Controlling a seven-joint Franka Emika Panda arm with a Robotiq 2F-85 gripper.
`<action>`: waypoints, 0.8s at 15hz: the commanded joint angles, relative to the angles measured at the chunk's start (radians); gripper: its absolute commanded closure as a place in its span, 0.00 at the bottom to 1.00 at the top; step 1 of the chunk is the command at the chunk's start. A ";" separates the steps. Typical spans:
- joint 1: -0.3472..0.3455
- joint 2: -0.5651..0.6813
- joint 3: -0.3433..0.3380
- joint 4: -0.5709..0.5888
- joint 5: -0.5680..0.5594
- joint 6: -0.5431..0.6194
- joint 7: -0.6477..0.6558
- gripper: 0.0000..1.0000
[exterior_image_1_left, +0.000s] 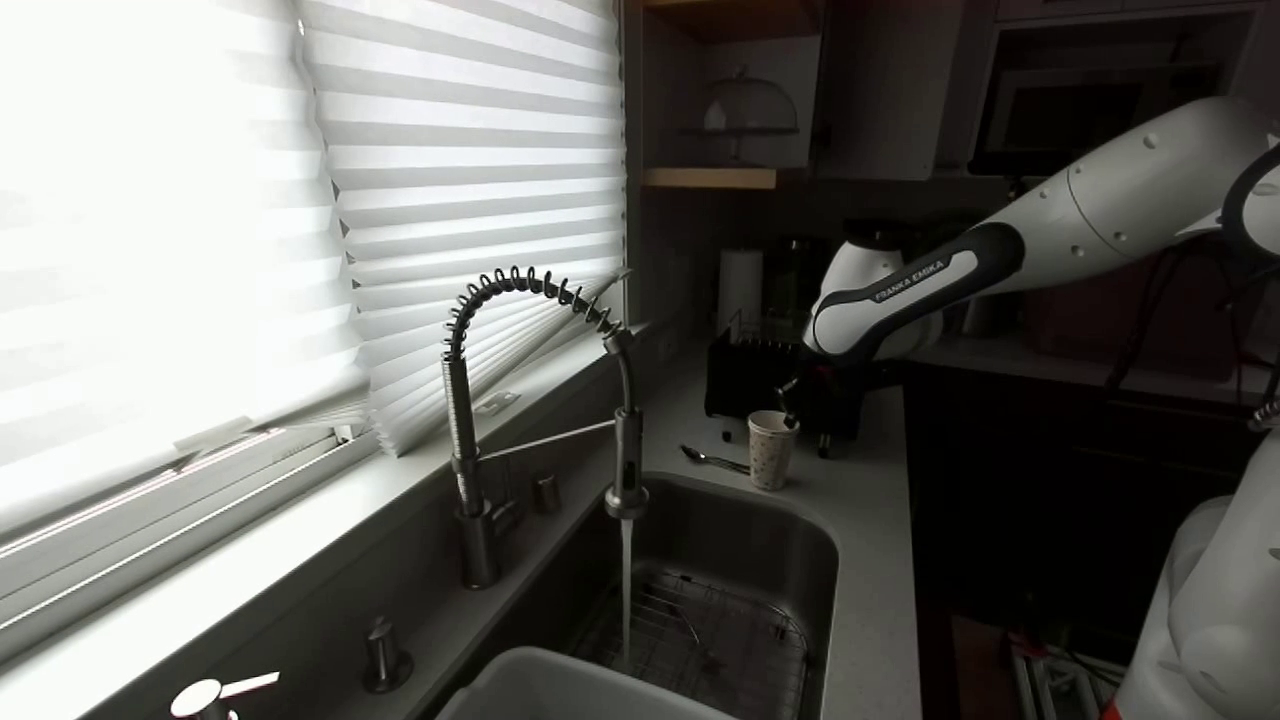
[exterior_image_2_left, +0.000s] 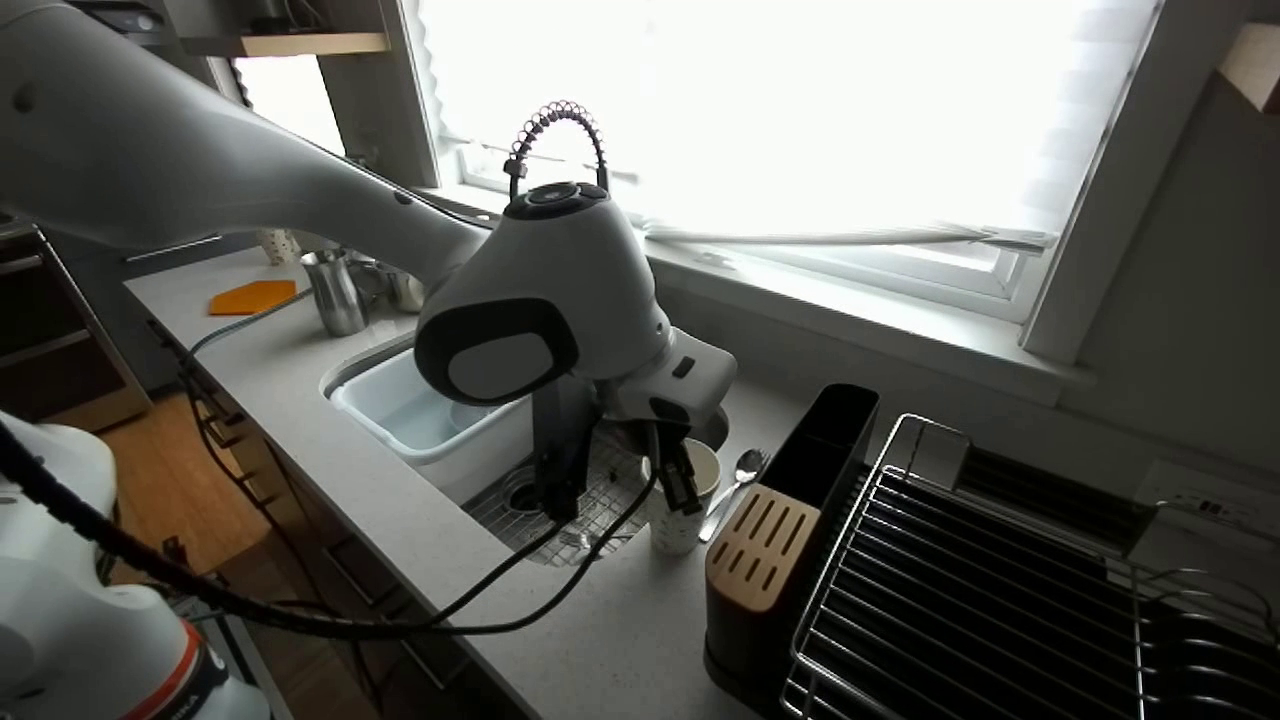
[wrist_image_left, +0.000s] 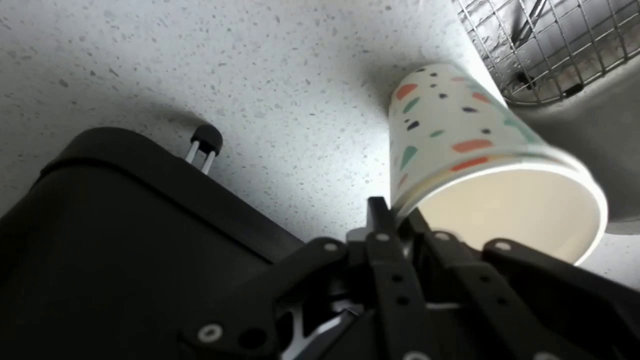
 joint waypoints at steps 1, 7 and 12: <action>0.030 -0.008 0.000 0.006 0.063 0.021 -0.053 1.00; 0.134 -0.054 0.023 0.044 0.211 -0.013 -0.255 0.99; 0.265 -0.057 0.063 0.084 0.365 -0.110 -0.436 0.99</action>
